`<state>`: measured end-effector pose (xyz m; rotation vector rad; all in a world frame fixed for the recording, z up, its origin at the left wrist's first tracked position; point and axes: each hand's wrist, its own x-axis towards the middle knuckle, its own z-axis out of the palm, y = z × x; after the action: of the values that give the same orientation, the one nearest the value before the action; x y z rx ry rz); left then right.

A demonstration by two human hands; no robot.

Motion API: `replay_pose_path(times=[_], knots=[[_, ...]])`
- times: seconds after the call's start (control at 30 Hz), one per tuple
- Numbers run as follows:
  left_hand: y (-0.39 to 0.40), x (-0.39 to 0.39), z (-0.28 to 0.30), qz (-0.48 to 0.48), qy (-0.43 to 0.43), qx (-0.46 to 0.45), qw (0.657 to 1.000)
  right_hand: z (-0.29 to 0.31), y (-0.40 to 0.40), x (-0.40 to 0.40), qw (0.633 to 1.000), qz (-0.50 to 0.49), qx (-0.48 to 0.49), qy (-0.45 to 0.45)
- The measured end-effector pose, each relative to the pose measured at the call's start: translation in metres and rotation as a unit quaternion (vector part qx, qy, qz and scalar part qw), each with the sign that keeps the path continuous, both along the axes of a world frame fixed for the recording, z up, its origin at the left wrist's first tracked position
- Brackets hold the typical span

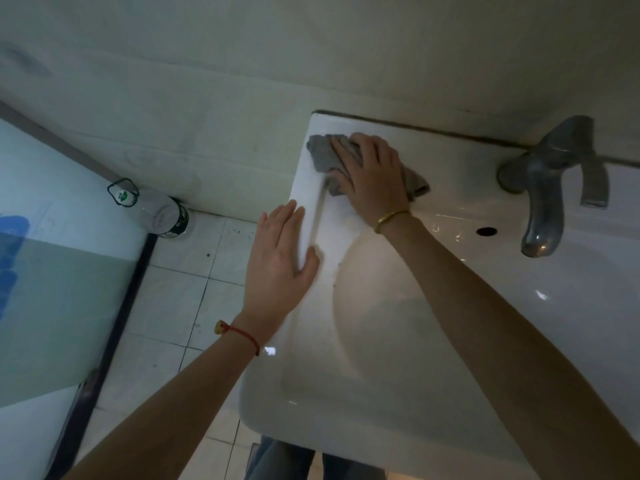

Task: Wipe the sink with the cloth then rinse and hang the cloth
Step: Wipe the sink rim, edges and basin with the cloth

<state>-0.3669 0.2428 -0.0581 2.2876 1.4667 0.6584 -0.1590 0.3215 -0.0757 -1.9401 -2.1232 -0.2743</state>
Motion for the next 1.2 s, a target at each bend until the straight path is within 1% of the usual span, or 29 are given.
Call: replay_pose_path(times=[0.07,0.17,0.23,0.27,0.33,0.4,0.47,0.5,0.53,0.57,0.63,0.7,0.73,0.77,0.83,0.9,0.97,1.0,1.03,1.1,1.13,1.2], knots=[[0.000,0.000,0.001,0.000,-0.005,0.001,1.000,0.001,-0.012,0.028,1.000,-0.012,0.001,0.003],[0.001,0.001,0.002,0.002,-0.007,-0.002,1.000,0.000,-0.036,0.074,0.990,-0.141,0.016,0.024],[0.000,0.001,0.003,0.003,-0.010,-0.004,1.000,0.000,-0.038,0.074,0.978,-0.207,0.026,0.026],[0.000,0.001,0.003,0.003,-0.009,-0.004,1.000,0.000,-0.033,0.065,0.974,-0.221,0.031,0.030],[0.000,0.001,0.003,0.000,-0.006,-0.008,1.000,0.002,-0.019,0.042,0.976,-0.211,0.033,0.044],[0.000,0.001,0.003,-0.003,-0.007,-0.009,1.000,0.005,-0.007,0.028,0.987,-0.149,0.020,0.055],[0.001,0.001,0.003,0.000,-0.008,-0.012,1.000,0.006,-0.004,0.038,0.994,-0.076,0.013,0.082],[0.000,0.001,0.004,0.001,-0.007,-0.014,1.000,0.007,-0.008,0.052,0.994,-0.057,0.018,0.096],[-0.001,0.001,0.005,0.001,-0.007,-0.015,1.000,0.007,-0.016,0.066,0.992,-0.060,0.029,0.103],[-0.001,0.001,0.005,0.001,-0.007,-0.015,1.000,0.005,-0.027,0.081,0.989,-0.090,0.047,0.112],[-0.001,0.002,0.005,0.001,-0.004,-0.017,1.000,0.002,-0.047,0.100,0.969,-0.187,0.091,0.132],[0.000,0.003,0.004,0.000,0.002,-0.017,1.000,-0.002,-0.046,0.092,0.954,-0.247,0.106,0.133],[0.000,0.003,0.004,-0.001,0.004,-0.019,1.000,-0.002,-0.039,0.081,0.956,-0.242,0.106,0.126],[0.000,0.003,0.004,-0.001,0.007,-0.022,1.000,-0.002,-0.031,0.067,0.966,-0.210,0.099,0.115],[-0.001,0.003,0.004,0.001,0.011,-0.028,1.000,-0.004,-0.015,0.035,0.989,-0.096,0.077,0.084],[-0.001,0.002,0.005,0.000,0.012,-0.026,1.000,-0.007,-0.006,0.010,0.996,0.016,0.066,0.055],[-0.001,0.002,0.005,0.000,0.012,-0.026,1.000,-0.005,-0.005,0.015,0.995,0.071,0.066,0.026],[-0.001,0.002,0.005,-0.001,0.010,-0.027,1.000,-0.004,-0.009,0.027,0.995,0.072,0.065,0.011],[0.000,0.001,0.005,-0.001,0.008,-0.028,1.000,-0.004,-0.016,0.042,0.997,0.049,0.060,-0.002],[-0.001,0.001,0.005,-0.001,0.005,-0.033,0.999,-0.007,-0.037,0.075,0.997,-0.057,0.056,-0.001],[-0.001,0.001,0.005,0.000,0.002,-0.035,0.999,-0.008,-0.047,0.088,0.991,-0.120,0.061,0.003],[-0.001,0.002,0.006,0.004,-0.003,-0.033,0.999,-0.008,-0.054,0.086,0.970,-0.231,0.080,0.015]])
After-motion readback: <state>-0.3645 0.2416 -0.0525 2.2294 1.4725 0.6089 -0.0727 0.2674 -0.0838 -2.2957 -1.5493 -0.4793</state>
